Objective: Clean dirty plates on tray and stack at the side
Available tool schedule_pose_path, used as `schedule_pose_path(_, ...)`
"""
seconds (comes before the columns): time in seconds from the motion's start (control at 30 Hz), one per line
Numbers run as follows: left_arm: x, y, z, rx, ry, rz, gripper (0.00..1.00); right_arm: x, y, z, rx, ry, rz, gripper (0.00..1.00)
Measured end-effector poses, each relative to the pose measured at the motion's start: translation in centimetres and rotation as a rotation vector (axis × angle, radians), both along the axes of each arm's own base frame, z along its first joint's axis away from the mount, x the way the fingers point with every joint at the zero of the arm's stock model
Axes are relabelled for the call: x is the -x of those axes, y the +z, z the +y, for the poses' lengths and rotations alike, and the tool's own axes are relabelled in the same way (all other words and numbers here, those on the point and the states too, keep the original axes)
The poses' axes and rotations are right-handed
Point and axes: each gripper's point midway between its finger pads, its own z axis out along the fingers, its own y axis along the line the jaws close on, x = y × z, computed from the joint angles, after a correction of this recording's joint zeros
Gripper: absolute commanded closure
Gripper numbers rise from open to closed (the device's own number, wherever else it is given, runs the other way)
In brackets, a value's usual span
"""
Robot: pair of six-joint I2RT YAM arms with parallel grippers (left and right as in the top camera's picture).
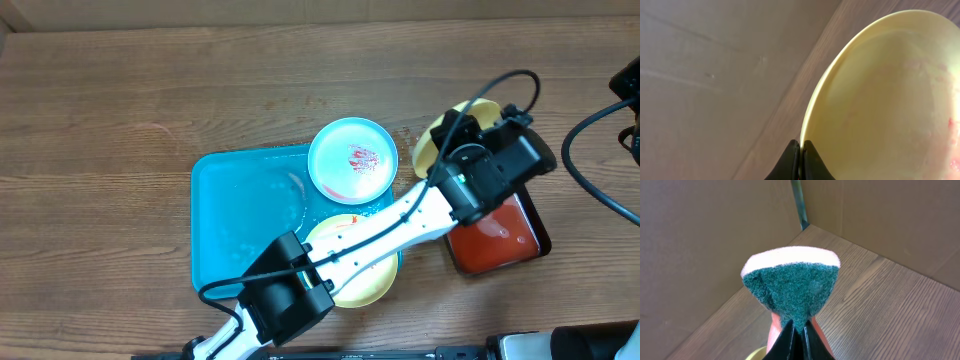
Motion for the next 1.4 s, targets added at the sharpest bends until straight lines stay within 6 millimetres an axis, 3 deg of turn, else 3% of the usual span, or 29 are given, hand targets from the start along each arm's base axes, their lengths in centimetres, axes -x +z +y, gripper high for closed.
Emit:
schedule_pose_path(0.2,-0.8,-0.9,3.2,0.015,0.050,0.109,0.95,0.0,0.0,0.1,-0.003,0.004,0.001,0.96)
schedule_pose_path(0.37,-1.7,-0.7,6.0,0.139,0.112,0.216,0.95,-0.3,-0.2,0.5,-0.013,0.033,0.007,0.96)
schedule_pose_path(0.47,-2.5,0.6,8.2,0.251,0.147,0.273,0.95,-0.4,-0.3,0.7,-0.020,0.048,0.011,0.96)
schedule_pose_path(0.6,-3.7,4.0,12.8,0.456,0.220,0.328,0.95,-0.5,-0.4,0.9,-0.026,0.059,0.014,0.96)
schedule_pose_path(0.7,-4.5,6.3,17.8,0.601,0.310,0.364,0.95,-0.8,-0.7,1.2,-0.034,0.074,0.022,0.96)
schedule_pose_path(0.8,-5.7,7.1,24.1,0.734,0.446,0.406,0.95,-1.3,-1.0,1.5,-0.041,0.090,0.032,0.96)
schedule_pose_path(0.97,-6.9,4.9,35.7,0.900,0.720,0.485,0.95,-2.0,-1.6,1.8,-0.047,0.108,0.055,0.96)
schedule_pose_path(1.0,-7.0,4.8,36.8,0.915,0.745,0.482,0.95,-2.1,-1.6,1.8,-0.048,0.110,0.057,0.96)
schedule_pose_path(1.17,-6.9,4.6,45.8,1.023,0.922,0.426,0.95,-2.8,-2.2,2.0,-0.050,0.120,0.079,0.96)
schedule_pose_path(1.4,-4.3,3.2,56.7,1.120,1.153,0.343,0.95,-3.6,-2.9,2.2,-0.053,0.126,0.103,0.96)
